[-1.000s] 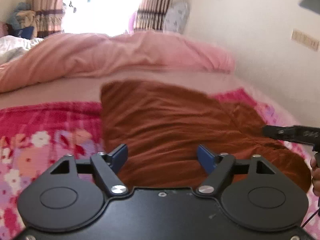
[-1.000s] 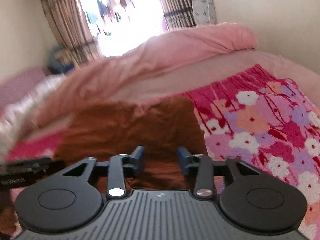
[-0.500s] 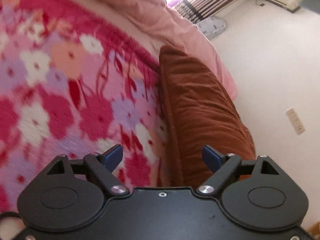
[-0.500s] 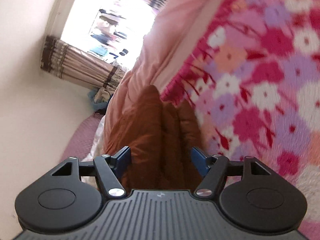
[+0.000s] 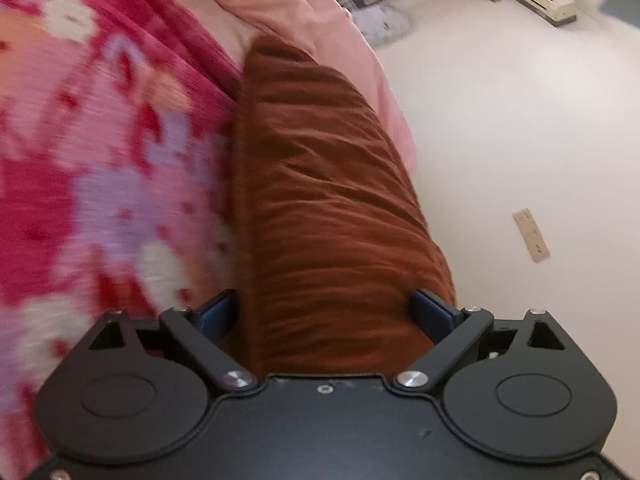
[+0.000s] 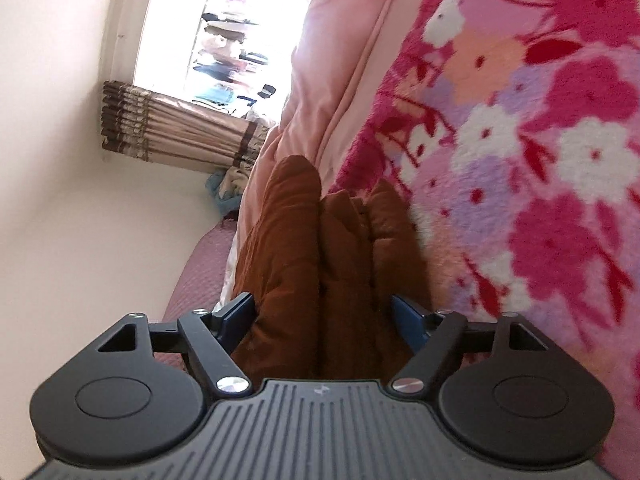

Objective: Fold large clothes

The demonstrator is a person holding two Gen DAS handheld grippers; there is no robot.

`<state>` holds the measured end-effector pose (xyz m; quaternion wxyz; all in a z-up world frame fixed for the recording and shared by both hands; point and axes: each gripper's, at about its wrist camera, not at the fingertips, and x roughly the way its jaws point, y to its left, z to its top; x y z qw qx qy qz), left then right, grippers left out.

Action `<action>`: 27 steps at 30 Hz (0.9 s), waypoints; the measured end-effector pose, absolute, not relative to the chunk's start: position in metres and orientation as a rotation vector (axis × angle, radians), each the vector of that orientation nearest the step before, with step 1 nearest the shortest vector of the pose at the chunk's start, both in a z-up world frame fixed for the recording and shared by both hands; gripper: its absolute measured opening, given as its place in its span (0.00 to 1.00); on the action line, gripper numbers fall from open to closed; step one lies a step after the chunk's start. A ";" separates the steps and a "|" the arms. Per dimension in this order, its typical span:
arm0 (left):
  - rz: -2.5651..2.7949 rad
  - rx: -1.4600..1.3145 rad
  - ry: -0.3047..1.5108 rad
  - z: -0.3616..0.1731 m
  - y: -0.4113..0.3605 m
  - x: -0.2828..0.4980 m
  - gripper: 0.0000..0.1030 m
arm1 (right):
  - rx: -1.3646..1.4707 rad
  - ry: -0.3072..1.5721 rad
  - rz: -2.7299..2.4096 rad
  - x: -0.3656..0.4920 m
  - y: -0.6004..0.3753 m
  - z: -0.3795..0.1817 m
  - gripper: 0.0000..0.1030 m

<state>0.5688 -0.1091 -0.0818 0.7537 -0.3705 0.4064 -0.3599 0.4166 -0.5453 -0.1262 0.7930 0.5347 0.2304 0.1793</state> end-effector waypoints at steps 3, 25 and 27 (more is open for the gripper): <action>-0.790 -0.752 0.893 -0.076 -0.124 0.577 1.00 | 1.115 0.509 0.390 0.424 -0.539 -0.120 0.92; -0.827 -0.659 0.843 -0.010 -0.102 0.568 0.72 | 1.080 0.438 0.472 0.421 -0.481 -0.062 0.32; -0.814 -0.652 0.824 0.002 -0.080 0.567 0.72 | 1.071 0.430 0.499 0.426 -0.465 -0.050 0.32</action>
